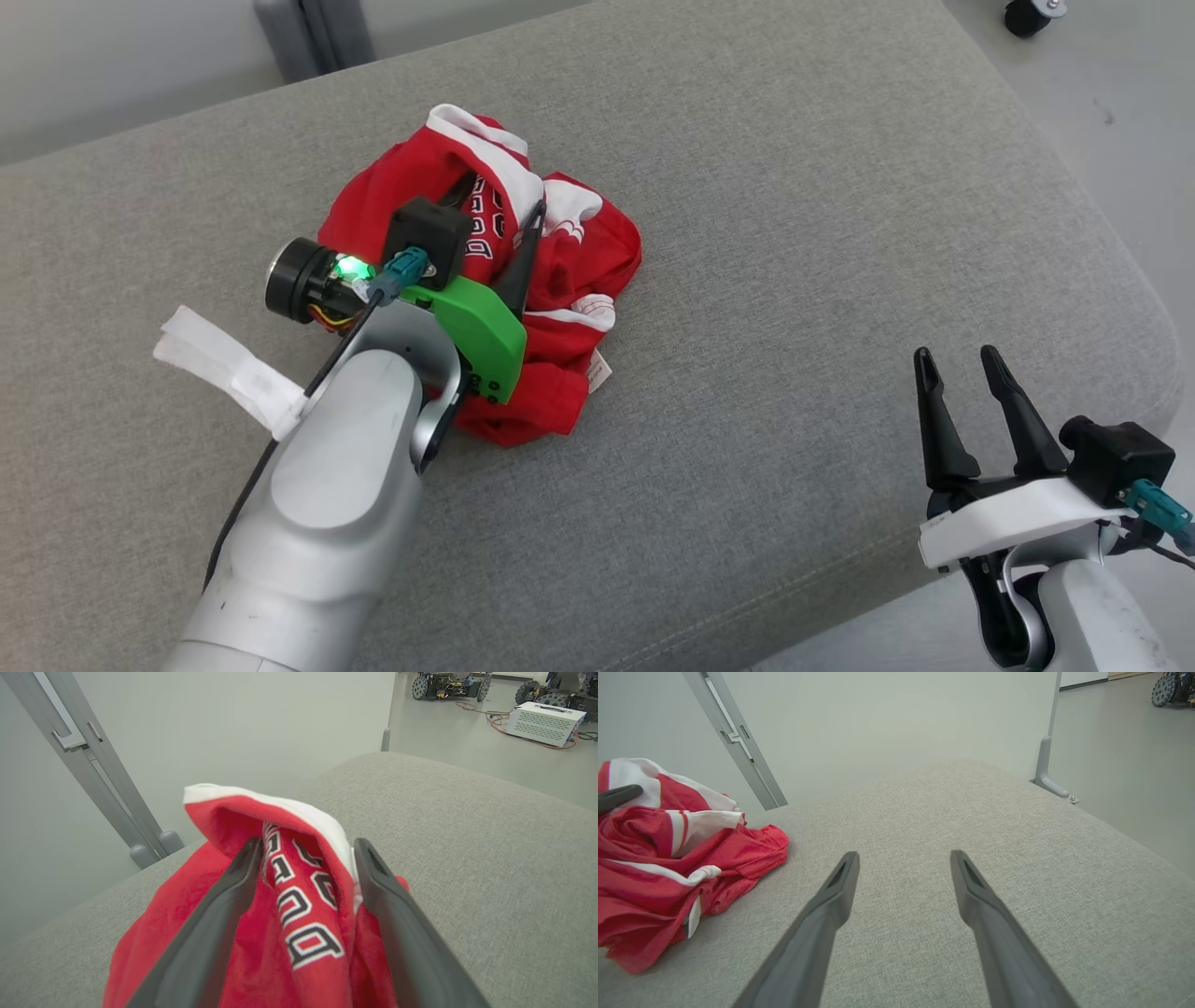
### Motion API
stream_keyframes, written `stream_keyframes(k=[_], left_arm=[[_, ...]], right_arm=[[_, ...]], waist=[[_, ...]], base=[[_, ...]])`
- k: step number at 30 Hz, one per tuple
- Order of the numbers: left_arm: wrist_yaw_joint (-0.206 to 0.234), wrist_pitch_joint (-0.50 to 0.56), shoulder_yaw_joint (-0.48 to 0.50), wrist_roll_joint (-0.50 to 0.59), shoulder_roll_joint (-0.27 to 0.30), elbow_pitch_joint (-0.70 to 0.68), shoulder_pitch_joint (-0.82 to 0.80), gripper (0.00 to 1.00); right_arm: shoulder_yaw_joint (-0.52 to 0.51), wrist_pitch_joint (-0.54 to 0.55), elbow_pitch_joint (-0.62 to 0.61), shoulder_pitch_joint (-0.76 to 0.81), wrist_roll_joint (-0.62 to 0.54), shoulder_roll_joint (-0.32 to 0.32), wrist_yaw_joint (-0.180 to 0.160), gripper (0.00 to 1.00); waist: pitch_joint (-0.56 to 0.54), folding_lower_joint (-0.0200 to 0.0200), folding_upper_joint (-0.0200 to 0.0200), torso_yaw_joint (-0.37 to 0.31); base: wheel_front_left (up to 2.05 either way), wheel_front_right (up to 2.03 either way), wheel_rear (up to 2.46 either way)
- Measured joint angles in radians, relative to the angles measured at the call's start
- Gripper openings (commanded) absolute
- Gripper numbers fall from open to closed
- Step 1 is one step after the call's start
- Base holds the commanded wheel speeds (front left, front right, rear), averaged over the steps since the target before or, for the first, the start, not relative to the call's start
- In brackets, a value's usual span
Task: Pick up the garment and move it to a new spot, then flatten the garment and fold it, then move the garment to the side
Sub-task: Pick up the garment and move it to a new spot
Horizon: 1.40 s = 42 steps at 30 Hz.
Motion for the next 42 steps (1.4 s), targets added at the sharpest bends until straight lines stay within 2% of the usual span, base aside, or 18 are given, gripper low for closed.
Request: stream_keyframes(k=[1,9,14,27,33,42], left_arm=[[0.000,0.000,0.000,-0.002,0.000,0.013,-0.008,0.00],[-0.001,-0.045,0.004,-0.022,0.001,0.093,-0.098,0.00],[-0.001,-0.073,0.013,-0.018,0.009,0.091,-0.231,0.00],[-0.010,-0.059,0.056,-0.028,0.046,-0.077,-0.597,0.00],[0.003,-0.050,0.069,-0.036,0.066,-0.138,-0.613,0.00],[0.019,-0.044,0.086,-0.058,0.116,-0.179,-0.517,0.00]], right_arm=[[0.002,-0.002,0.002,-0.001,0.001,0.000,0.000,1.00],[0.000,-0.004,0.018,-0.003,0.009,-0.003,0.000,1.00],[-0.007,-0.007,0.023,0.000,0.008,-0.003,0.000,1.00],[-0.013,-0.008,0.013,0.021,0.001,0.020,0.000,1.00],[-0.013,-0.009,0.005,0.019,-0.001,0.022,0.000,1.00],[-0.009,-0.009,-0.019,0.011,-0.010,-0.006,0.000,1.00]], waist=[[0.002,0.0000,0.0000,-0.004],[0.003,0.0000,0.0000,-0.018],[-0.020,0.0000,0.0000,-0.011],[-0.038,0.0000,0.0000,0.044],[-0.031,0.0000,0.0000,0.070],[-0.025,0.0000,0.0000,0.150]], base=[[0.00,0.00,0.00],[0.00,0.00,0.00],[0.00,0.00,0.00],[0.00,0.00,0.00],[0.00,0.00,0.00],[0.00,0.00,0.00]])
